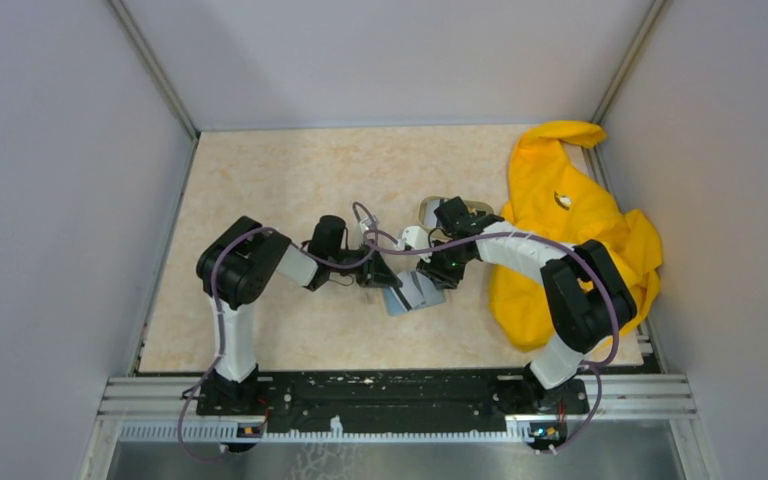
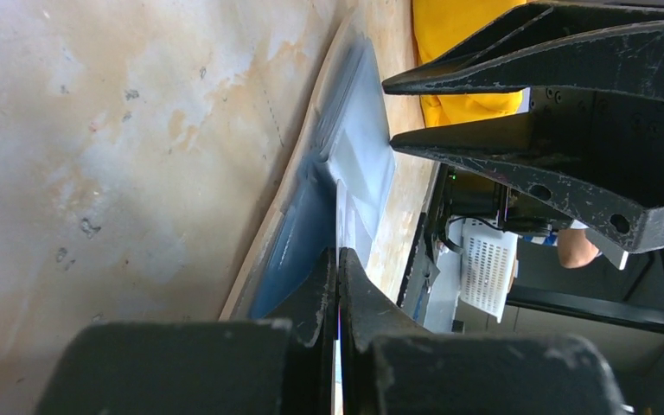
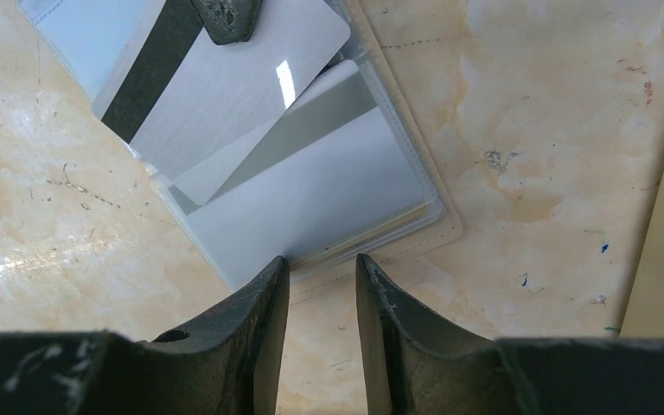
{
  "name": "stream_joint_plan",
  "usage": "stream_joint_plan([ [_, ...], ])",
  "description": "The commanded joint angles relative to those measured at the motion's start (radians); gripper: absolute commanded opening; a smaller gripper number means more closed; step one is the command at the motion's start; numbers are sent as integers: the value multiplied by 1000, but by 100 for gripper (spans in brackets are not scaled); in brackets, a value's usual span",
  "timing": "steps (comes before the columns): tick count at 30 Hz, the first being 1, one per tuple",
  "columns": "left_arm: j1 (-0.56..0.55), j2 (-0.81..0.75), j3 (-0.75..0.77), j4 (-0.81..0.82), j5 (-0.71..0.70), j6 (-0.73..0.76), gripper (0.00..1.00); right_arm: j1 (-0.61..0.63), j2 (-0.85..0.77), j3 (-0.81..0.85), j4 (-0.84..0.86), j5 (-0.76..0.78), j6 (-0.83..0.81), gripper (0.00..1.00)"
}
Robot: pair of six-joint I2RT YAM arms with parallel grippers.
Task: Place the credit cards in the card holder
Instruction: Insert the credit card into the card holder.
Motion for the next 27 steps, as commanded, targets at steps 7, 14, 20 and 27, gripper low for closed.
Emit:
stream_joint_plan([
  [7,5,67,61,-144,52,31,0,18,6,22,22,29,4,34],
  [14,5,112,113,-209,60,36,0,24,4,23,26,30,6,34],
  [20,5,135,149,-252,68,37,0,32,1,21,31,32,8,35],
  [27,5,168,194,-302,78,48,0,38,-5,22,38,35,10,35],
])
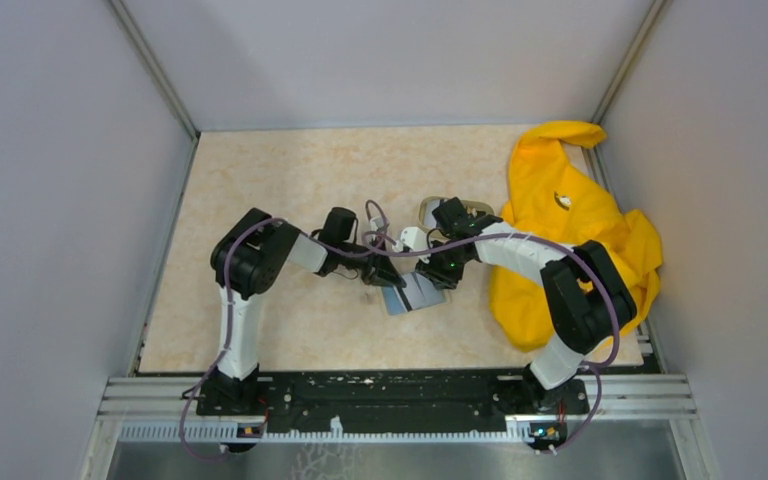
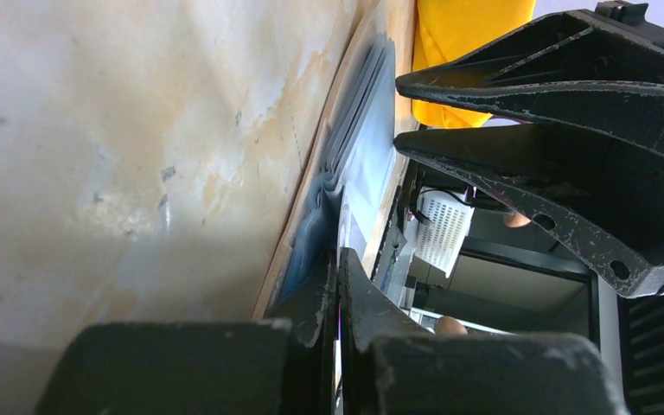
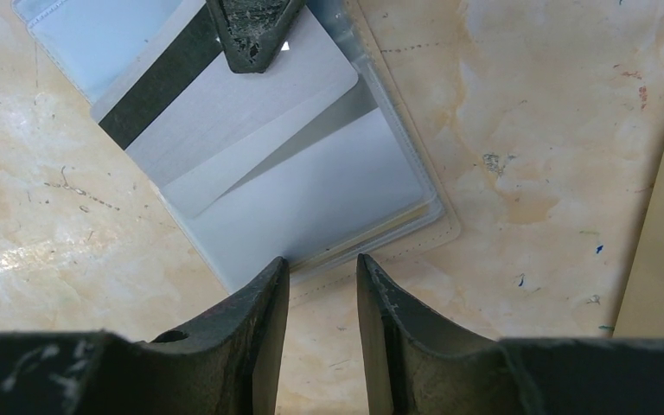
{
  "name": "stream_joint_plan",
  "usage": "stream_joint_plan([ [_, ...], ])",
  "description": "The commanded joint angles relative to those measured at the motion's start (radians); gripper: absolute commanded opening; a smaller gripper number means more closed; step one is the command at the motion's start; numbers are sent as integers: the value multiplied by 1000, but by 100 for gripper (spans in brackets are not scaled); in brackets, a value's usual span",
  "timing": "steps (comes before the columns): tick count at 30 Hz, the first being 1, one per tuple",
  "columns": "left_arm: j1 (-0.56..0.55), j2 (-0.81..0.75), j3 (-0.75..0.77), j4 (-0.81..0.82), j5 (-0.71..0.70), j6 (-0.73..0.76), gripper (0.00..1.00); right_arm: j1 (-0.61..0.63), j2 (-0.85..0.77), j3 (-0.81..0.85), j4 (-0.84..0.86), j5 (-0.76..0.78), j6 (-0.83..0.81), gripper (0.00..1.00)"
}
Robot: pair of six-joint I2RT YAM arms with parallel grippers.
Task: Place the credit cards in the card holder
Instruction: Insert the credit card into the card holder.
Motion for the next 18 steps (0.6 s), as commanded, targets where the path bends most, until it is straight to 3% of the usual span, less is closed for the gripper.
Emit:
stream_joint_plan([
  [1,1,58,29,-85,-53,49,0,25,-5,19,35,18,6,35],
  [11,2,96,90,-130,-32,57,0,29,-18,22,46,28,22,37],
  [18,1,114,110,-158,-33,72,10,30,-121,31,67,-16,28,40],
])
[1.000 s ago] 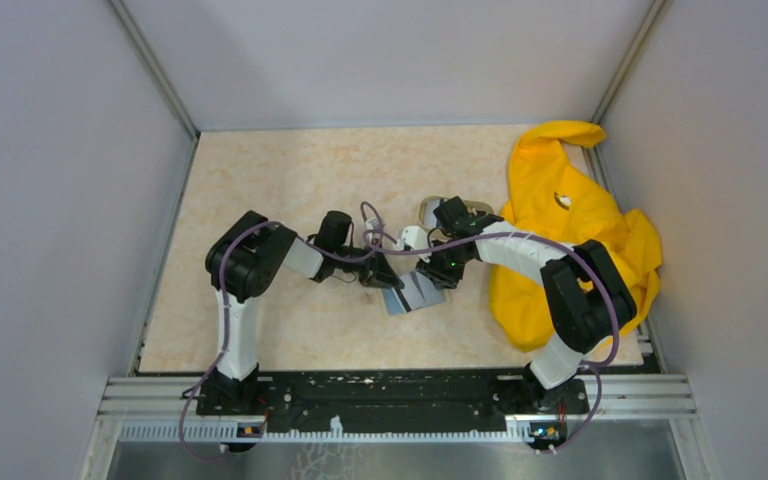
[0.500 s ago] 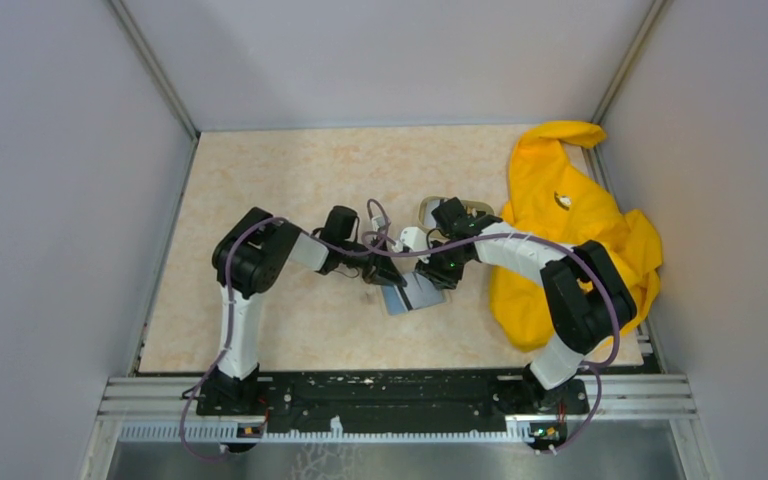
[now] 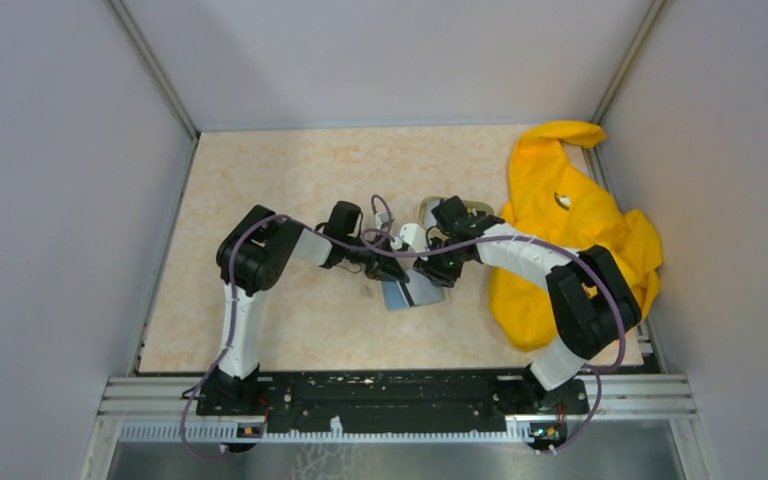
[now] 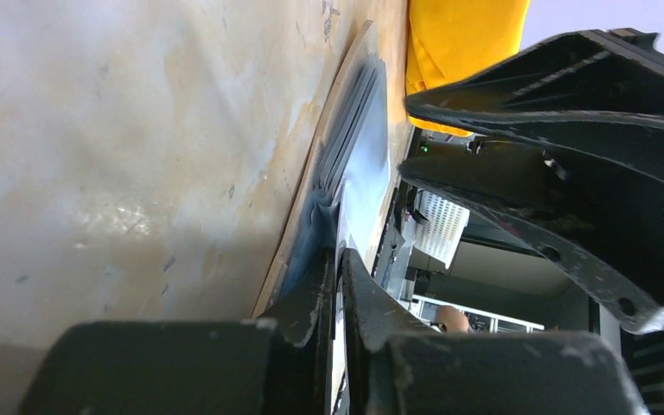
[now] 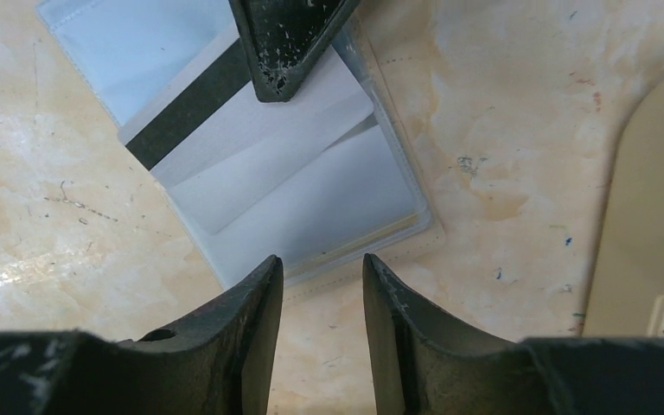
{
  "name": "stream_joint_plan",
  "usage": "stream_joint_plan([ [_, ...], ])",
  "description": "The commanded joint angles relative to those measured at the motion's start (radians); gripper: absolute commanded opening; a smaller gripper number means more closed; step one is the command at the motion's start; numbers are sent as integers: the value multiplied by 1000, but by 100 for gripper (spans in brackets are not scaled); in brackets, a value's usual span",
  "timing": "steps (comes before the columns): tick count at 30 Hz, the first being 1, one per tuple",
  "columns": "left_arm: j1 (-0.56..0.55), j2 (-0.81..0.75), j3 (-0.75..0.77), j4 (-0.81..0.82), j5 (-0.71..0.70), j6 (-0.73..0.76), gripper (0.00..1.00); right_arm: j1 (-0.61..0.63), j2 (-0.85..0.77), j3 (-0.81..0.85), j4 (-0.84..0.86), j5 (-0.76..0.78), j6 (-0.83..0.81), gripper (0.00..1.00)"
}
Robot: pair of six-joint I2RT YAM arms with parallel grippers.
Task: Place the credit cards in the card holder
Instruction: Insert the credit card into the card holder.
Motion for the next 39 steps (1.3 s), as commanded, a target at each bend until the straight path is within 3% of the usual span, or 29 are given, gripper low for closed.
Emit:
stream_joint_plan([
  [1,1,69,9,-81,-72,40,12,20,-127,31,53,-79,-13,40],
  [7,1,84,7,-95,-71,56,16,90,-239,3,40,-280,-222,40],
  [11,1,86,9,-95,-71,61,17,226,-221,-9,74,-199,-353,38],
  [16,1,95,13,-96,-67,63,19,314,-49,59,159,-31,-293,9],
  [18,1,98,13,-95,-65,66,20,337,5,89,189,41,-254,5],
  [29,1,96,19,-106,-68,72,21,374,115,88,262,231,-242,2],
  [39,1,93,23,-116,-66,82,26,374,65,18,256,305,-223,1],
])
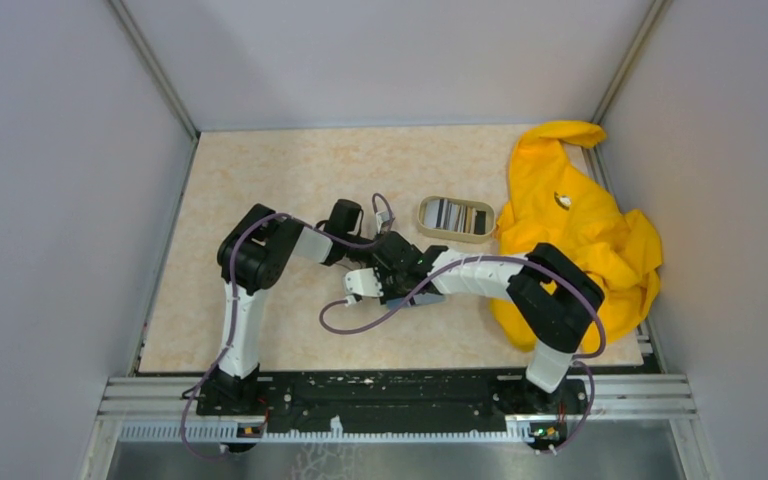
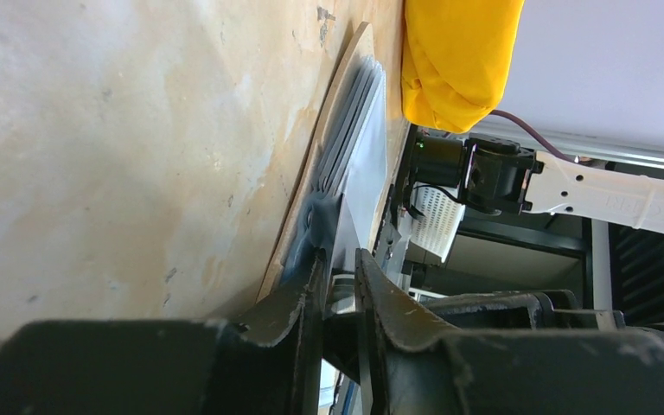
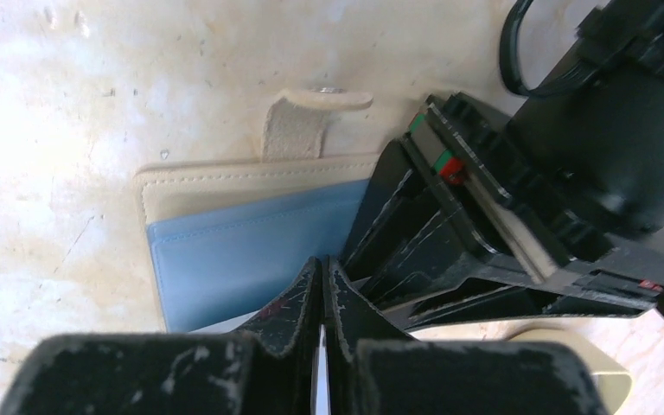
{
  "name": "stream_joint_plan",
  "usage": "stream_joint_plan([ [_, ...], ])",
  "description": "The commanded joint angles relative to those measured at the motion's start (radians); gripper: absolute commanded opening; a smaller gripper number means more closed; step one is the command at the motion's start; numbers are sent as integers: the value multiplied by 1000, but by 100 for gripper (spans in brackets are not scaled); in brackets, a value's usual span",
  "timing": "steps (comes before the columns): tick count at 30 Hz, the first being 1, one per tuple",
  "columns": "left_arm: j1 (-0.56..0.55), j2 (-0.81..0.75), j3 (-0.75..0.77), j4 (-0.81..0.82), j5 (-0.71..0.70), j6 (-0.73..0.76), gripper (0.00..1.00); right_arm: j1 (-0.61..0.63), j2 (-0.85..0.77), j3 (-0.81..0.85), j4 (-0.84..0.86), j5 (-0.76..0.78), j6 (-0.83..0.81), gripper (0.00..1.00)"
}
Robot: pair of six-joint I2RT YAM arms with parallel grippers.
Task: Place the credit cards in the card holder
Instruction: Insert the credit card into the card holder.
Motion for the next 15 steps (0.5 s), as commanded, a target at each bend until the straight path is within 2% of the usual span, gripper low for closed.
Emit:
stream_joint_plan([
  [1,-3,76,-11,-76,-87,56,27,7,-55,-24,25,53,28,0],
  [15,-3,52,-14,-80,-112,56,35,-56,-123,-88,10,104,82,0],
])
